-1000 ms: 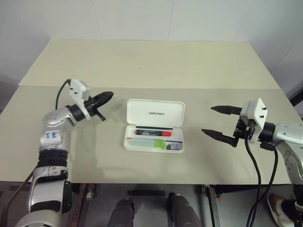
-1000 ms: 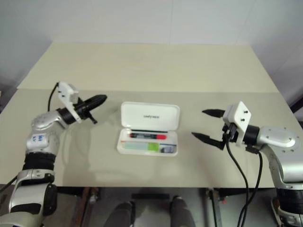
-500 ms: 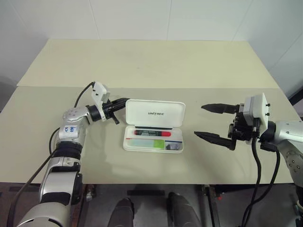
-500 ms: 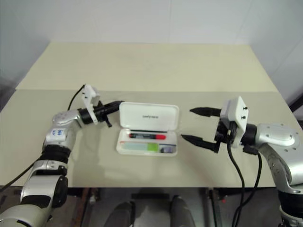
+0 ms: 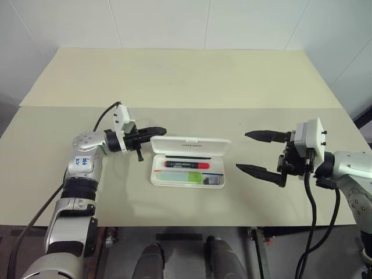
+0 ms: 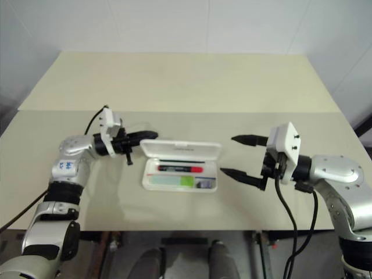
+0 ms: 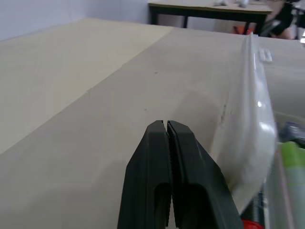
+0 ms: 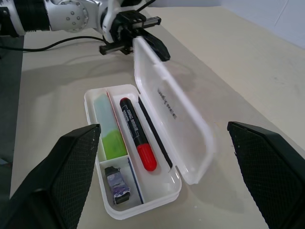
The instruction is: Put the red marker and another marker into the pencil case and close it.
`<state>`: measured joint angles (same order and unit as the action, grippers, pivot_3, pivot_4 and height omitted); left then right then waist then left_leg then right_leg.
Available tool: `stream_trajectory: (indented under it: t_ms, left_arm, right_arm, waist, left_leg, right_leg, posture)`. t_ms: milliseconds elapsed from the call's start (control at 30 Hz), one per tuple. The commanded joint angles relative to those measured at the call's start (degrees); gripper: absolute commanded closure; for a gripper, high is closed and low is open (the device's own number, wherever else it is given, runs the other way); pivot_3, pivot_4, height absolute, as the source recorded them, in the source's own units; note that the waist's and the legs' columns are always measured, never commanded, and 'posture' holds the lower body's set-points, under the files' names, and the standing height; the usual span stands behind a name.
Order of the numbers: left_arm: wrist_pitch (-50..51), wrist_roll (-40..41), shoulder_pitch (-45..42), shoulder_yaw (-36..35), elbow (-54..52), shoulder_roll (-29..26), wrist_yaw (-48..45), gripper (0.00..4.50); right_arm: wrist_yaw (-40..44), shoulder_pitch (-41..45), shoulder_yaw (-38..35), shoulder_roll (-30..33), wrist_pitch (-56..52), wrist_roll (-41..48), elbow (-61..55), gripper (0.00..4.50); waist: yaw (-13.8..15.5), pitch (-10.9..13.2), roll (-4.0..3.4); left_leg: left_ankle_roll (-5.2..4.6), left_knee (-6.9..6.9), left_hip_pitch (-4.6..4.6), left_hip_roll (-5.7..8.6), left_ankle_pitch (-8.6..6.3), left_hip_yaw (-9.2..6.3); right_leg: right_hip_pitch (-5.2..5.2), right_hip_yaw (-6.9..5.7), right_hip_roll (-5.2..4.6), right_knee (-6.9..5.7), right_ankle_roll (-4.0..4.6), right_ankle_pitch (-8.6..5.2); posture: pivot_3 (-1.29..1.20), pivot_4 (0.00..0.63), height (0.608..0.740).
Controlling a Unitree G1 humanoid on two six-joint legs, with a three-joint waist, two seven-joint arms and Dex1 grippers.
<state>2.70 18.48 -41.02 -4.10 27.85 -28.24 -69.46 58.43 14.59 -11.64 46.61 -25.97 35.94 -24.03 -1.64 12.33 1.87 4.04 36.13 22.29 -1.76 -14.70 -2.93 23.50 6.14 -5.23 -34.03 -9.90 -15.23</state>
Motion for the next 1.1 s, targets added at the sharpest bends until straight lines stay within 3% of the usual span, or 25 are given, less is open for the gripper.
stream_trajectory:
  t_ms: [33, 300, 1100]
  left_arm:
    - [1.42, 2.25, 1.87, 1.46, -6.4, -2.64, -6.01, 4.46]
    - [3.64, 0.57, 4.51, 5.84, -10.44, -5.48, -11.19, 4.46]
    - [3.53, -10.1, 6.3, 16.07, -8.29, -5.69, -5.82, 4.46]
  right_arm:
    - [-0.25, -0.16, -0.69, -0.39, 1.42, 0.24, -0.61, 0.0]
    - [0.02, -0.04, -0.37, -0.57, 1.64, 0.6, -0.49, 0.0]
    - [-2.9, 0.51, 1.95, -2.66, 1.22, 0.92, -3.57, 0.0]
  waist:
    - [-0.03, 0.0, 0.0]
    - [0.01, 0.0, 0.0]
    - [0.01, -0.1, -0.07]
  left_leg:
    - [0.0, 0.01, 0.0, 0.0, 0.0, 0.0]
    - [-0.01, 0.03, -0.01, 0.0, 0.0, 0.0]
    - [-0.04, 0.07, -0.12, 0.0, 0.0, 0.0]
  right_leg:
    - [-0.01, 0.0, 0.0, 0.0, 0.0, 0.0]
    - [-0.01, 0.0, -0.01, 0.0, 0.02, -0.01]
    - [-0.12, 0.01, -0.02, 0.0, 0.07, 0.0]
  posture:
    - [0.0, 0.15, 0.74]
    - [0.0, 0.15, 0.74]
    - [0.0, 0.15, 0.74]
